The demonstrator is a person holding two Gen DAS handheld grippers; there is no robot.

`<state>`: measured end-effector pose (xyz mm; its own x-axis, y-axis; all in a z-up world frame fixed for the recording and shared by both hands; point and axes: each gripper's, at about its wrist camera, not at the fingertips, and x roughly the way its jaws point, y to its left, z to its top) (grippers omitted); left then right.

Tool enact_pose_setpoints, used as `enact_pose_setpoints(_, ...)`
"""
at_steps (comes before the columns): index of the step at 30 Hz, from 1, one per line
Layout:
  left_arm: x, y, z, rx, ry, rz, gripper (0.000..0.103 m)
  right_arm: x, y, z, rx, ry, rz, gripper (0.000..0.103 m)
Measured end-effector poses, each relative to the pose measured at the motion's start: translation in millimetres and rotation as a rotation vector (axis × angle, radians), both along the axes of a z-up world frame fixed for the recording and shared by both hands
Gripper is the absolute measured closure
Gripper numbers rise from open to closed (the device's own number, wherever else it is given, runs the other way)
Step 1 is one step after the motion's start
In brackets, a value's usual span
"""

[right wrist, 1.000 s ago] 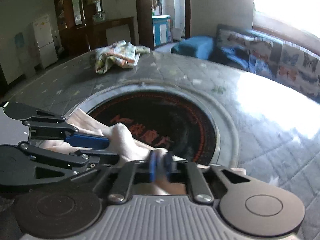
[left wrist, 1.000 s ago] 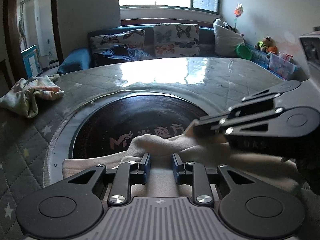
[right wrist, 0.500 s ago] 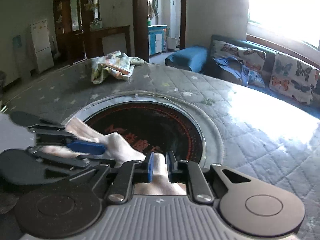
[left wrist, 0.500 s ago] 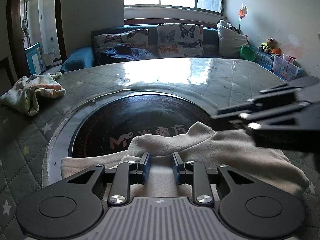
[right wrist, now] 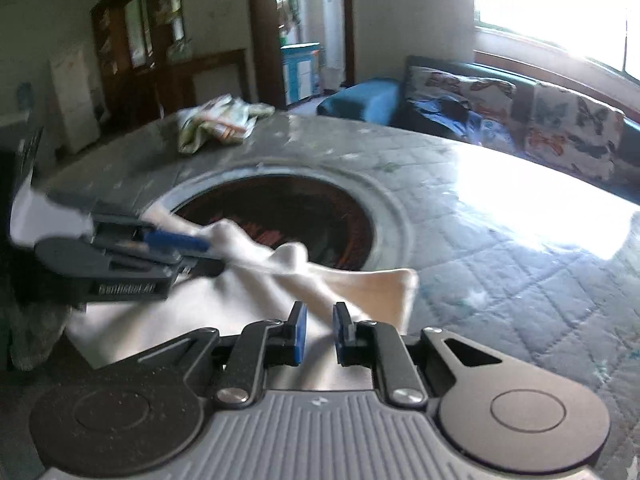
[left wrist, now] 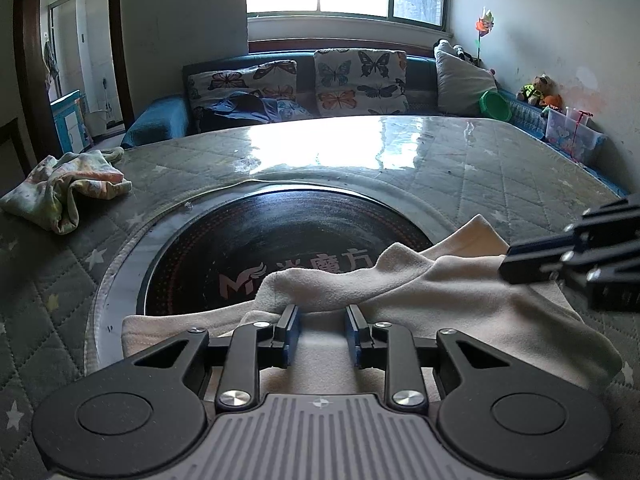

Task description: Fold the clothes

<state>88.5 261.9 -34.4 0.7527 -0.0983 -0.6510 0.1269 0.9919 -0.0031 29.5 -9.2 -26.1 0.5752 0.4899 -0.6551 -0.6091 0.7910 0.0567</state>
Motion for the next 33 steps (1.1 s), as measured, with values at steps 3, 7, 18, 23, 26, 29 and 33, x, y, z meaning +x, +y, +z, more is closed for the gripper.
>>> enact_pose_setpoints(3,0,0,0,0.000,0.000,-0.001,0.074,1,-9,4,-0.034,-0.033,-0.021,0.079)
enact_pose_setpoints(7,0,-1,0,0.002,-0.002,0.000,0.074,5,-18,-3,-0.048,-0.013,-0.055,0.067)
enact_pose_setpoints(18,0,0,-1,0.003,-0.006,-0.005,0.073,-3,-14,2,-0.050,-0.106,-0.076,0.097)
enact_pose_setpoints(23,-2,-1,-2,0.005,-0.011,-0.004,0.073,3,-18,-17,-0.073,-0.075,-0.112,0.097)
enact_pose_setpoints(26,-2,-1,-1,0.006,-0.010,-0.005,0.072,3,-18,-17,-0.062,-0.075,-0.113,0.096)
enact_pose_setpoints(29,-2,-2,-1,0.006,-0.010,-0.005,0.071,2,-15,-6,-0.041,-0.076,-0.092,0.089)
enact_pose_setpoints(33,-2,-2,-2,0.005,-0.011,-0.001,0.070,0,-1,6,-0.013,-0.097,-0.041,0.087)
